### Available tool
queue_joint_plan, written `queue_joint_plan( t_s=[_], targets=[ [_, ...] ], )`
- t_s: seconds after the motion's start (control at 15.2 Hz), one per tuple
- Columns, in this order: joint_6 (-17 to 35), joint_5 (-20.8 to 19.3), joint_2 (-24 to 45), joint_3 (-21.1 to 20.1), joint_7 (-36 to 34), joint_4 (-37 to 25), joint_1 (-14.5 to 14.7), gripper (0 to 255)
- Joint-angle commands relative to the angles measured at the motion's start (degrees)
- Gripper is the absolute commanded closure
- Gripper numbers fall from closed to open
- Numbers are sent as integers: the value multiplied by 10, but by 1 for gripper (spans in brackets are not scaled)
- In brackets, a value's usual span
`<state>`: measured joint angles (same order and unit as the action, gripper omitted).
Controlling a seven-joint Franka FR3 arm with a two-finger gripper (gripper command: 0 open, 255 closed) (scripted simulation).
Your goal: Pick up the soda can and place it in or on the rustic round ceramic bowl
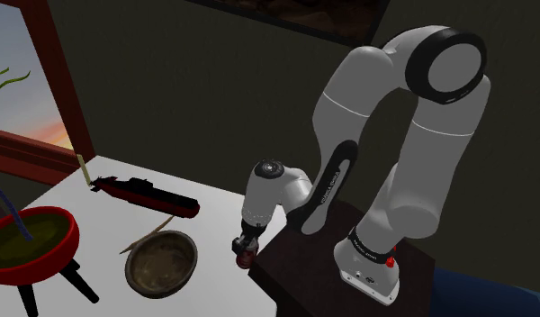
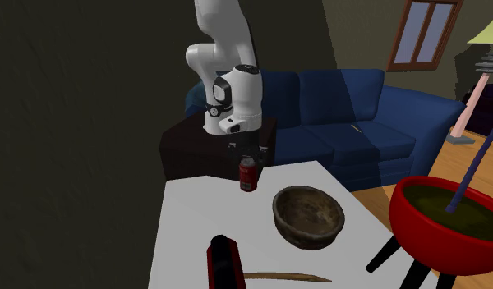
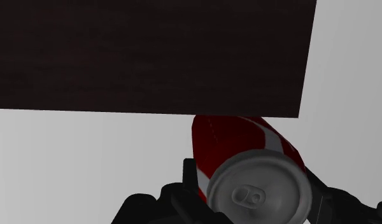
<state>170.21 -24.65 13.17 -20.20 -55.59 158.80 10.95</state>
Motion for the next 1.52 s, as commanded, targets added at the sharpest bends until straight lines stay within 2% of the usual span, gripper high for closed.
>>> queue_joint_plan(
  t_s=[0.0,0.2,0.4,0.53,0.73,1.06,1.45],
  targets=[
    [-15,37,-21,-37,27,6,-28,255],
    [-39,110,-58,-96,80,16,-68,255],
    [-65,195,-98,-141,141,22,-92,255],
    [-85,250,-126,-158,180,25,-96,255],
    [-118,315,-166,-162,225,25,-85,255],
    [-177,377,-228,-150,269,22,-61,255],
    [-247,411,-293,-132,294,14,-40,255]
  ],
)
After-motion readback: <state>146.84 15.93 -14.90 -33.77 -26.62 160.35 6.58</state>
